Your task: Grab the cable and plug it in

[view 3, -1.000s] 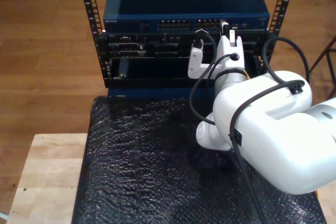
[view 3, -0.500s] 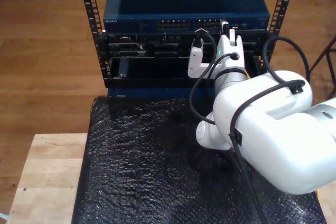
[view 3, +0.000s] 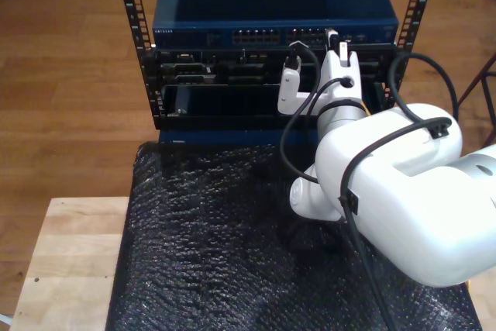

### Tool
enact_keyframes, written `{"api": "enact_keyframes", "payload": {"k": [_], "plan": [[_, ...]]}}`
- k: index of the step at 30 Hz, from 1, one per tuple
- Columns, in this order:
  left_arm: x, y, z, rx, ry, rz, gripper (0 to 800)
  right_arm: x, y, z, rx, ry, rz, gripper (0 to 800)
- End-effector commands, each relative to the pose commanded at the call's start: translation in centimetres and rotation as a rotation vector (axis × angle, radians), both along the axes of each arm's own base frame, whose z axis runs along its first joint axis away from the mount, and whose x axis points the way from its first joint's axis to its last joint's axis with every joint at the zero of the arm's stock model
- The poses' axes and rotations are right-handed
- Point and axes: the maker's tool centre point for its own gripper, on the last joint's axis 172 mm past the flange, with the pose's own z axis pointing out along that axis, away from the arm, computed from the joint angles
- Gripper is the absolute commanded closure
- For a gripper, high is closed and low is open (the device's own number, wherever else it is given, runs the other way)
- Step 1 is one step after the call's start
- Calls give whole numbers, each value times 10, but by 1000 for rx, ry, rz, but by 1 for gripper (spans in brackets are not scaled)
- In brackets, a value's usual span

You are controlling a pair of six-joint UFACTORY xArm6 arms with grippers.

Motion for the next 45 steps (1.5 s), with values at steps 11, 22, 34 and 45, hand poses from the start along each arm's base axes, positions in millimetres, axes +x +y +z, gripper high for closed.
{"api": "enact_keyframes", "payload": {"k": [11,22,34,45], "plan": [[0,0,0,0,0,0,0,-1,2,-2,-3,3,3,800],[0,0,0,0,0,0,0,1,4,-2,-1,3,5,800],[0,0,0,0,0,0,0,3,5,-5,-1,5,6,800],[0,0,0,0,0,0,0,6,5,-1,5,-4,6,800]]}}
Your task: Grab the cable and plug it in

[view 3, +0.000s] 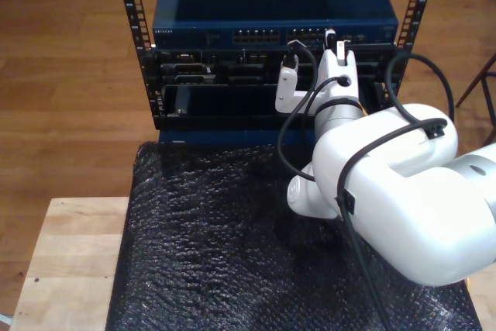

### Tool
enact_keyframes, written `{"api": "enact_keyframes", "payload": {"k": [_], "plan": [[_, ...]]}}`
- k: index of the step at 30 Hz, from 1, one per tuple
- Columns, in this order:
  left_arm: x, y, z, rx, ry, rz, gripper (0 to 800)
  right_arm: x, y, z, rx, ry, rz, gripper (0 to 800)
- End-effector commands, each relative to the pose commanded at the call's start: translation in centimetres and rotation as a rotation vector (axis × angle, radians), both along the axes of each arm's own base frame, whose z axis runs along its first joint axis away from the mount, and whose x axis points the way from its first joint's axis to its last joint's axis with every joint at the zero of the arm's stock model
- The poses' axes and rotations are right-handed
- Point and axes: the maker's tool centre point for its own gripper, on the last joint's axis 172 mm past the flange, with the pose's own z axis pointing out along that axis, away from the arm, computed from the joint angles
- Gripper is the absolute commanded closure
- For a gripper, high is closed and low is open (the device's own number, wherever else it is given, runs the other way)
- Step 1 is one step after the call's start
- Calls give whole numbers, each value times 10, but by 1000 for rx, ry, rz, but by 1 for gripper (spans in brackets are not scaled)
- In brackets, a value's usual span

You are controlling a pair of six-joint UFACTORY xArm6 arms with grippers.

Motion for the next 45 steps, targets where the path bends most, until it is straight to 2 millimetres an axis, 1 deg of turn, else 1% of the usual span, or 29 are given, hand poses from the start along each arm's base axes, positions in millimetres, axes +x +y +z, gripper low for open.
{"api": "enact_keyframes", "payload": {"k": [6,15,18,24,30,31,36,40,42,45], "plan": [[0,0,0,0,0,0,0,0,0,0,1,-1,0,800],[0,0,0,0,0,0,0,2,-2,-11,-4,14,-3,800],[0,0,0,0,0,0,0,5,0,-4,1,-2,-1,800],[0,0,0,0,0,0,0,6,1,-1,3,-7,0,800],[0,0,0,0,0,0,0,5,0,-4,2,-3,-2,800],[0,0,0,0,0,0,0,5,0,-3,1,-4,0,786],[0,0,0,0,0,0,0,3,0,-6,-1,6,4,605],[0,0,0,0,0,0,0,3,-1,-16,-4,38,6,567],[0,0,0,0,0,0,0,1,-1,-12,-4,40,9,560],[0,0,0,2,0,0,0,-3,-3,-13,-2,70,13,553]]}}
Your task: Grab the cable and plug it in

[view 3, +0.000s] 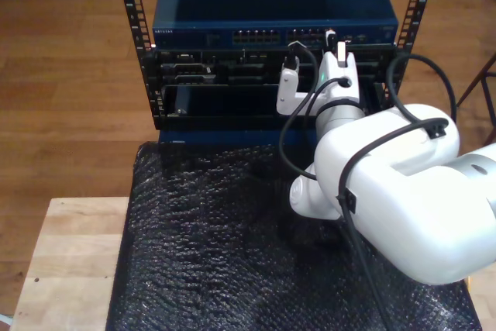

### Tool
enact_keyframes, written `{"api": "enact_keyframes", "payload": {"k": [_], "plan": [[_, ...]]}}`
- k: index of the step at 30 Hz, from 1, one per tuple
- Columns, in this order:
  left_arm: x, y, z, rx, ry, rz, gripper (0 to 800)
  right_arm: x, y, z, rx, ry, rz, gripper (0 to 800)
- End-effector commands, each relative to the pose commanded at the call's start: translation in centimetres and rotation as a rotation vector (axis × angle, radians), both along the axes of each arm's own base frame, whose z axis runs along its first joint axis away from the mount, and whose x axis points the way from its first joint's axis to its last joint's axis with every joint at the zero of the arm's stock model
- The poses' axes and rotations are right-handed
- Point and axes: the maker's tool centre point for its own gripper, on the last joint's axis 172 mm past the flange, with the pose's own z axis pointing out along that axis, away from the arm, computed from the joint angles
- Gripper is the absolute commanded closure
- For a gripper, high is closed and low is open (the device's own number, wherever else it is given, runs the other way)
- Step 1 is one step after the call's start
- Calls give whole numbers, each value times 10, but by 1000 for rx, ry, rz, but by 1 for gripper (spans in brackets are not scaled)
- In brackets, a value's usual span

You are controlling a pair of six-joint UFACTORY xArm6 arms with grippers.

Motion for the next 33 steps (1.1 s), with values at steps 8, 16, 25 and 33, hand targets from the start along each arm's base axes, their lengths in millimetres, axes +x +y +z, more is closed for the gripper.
{"api": "enact_keyframes", "payload": {"k": [8,16,25,33], "plan": [[0,0,0,-2,0,0,0,-15,0,-5,8,108,27,477],[0,0,0,-2,0,0,0,-30,9,-18,54,261,71,367],[0,0,0,-2,0,0,0,-50,7,3,84,360,109,307],[0,0,0,-2,0,0,0,-57,-15,19,109,536,152,200]]}}
